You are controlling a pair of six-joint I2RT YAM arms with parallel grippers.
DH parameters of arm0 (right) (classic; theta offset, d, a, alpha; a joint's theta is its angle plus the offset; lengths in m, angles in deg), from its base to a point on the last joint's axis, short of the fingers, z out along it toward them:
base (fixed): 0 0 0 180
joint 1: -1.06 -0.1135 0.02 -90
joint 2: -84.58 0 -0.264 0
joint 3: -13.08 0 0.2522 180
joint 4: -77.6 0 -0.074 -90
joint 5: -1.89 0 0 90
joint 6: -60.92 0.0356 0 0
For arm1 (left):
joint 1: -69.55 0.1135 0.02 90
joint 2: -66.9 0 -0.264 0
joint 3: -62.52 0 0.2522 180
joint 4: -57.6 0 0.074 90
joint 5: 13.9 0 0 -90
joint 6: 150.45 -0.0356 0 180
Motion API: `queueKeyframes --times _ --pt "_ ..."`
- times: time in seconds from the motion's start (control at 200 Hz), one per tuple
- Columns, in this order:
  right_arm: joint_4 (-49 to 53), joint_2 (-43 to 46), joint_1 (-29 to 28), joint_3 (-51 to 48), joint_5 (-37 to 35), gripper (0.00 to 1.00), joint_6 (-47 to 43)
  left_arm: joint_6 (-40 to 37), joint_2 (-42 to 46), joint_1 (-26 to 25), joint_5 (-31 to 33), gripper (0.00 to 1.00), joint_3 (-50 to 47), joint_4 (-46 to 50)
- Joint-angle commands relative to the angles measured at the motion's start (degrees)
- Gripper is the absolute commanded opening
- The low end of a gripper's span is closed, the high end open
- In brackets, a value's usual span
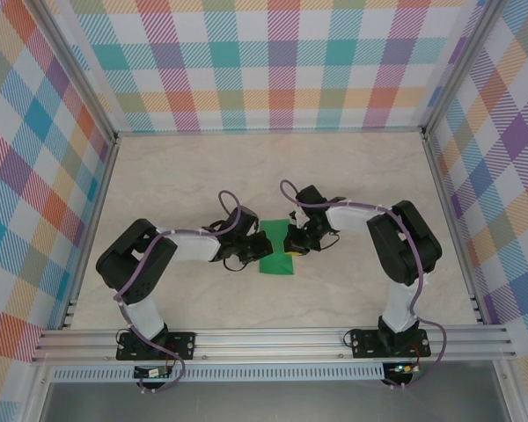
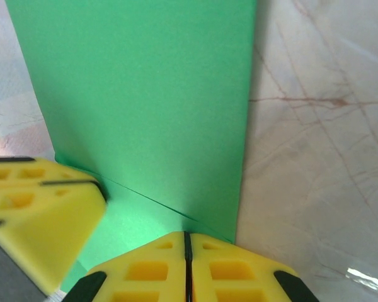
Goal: Fold a paper plane with a square sheet of paper (pick it up from the middle)
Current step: Fold the triangle a second time at the center of the table.
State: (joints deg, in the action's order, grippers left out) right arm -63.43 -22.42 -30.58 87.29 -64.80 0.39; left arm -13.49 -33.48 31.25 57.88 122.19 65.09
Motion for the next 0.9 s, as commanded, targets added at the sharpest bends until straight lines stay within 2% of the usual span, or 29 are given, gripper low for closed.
queueKeyframes --times 0.0,0.205,0.35,0.435,0.575,0.895 --pt "5.91 -3.65 -0.09 -2.44 -9.6 0.08 -1.18 -4.24 0.81 3.53 6.79 0.08 -1.32 8.34" --pt "5.66 -3.57 -0.09 -2.53 -9.29 0.08 -1.09 -6.45 3.9 8.6 4.29 0.08 -3.61 6.6" --pt "5.9 -3.22 -0.09 -2.43 -9.12 0.08 -1.1 -7.41 7.85 8.95 -0.1 0.08 -1.89 6.15" --pt "5.82 -3.19 -0.09 -2.26 -8.47 0.08 -1.04 -6.76 10.37 7.88 -2.13 0.08 -1.74 5.14" --pt "5.97 -3.48 -0.09 -1.91 -8.02 0.08 -0.97 -6.14 12.32 4.82 -1.81 0.08 -1.84 5.19" --pt "6.57 -4.07 -0.07 -1.73 -7.23 0.08 -0.72 -1.86 4.58 -0.74 -2.99 0.06 -1.08 -1.44"
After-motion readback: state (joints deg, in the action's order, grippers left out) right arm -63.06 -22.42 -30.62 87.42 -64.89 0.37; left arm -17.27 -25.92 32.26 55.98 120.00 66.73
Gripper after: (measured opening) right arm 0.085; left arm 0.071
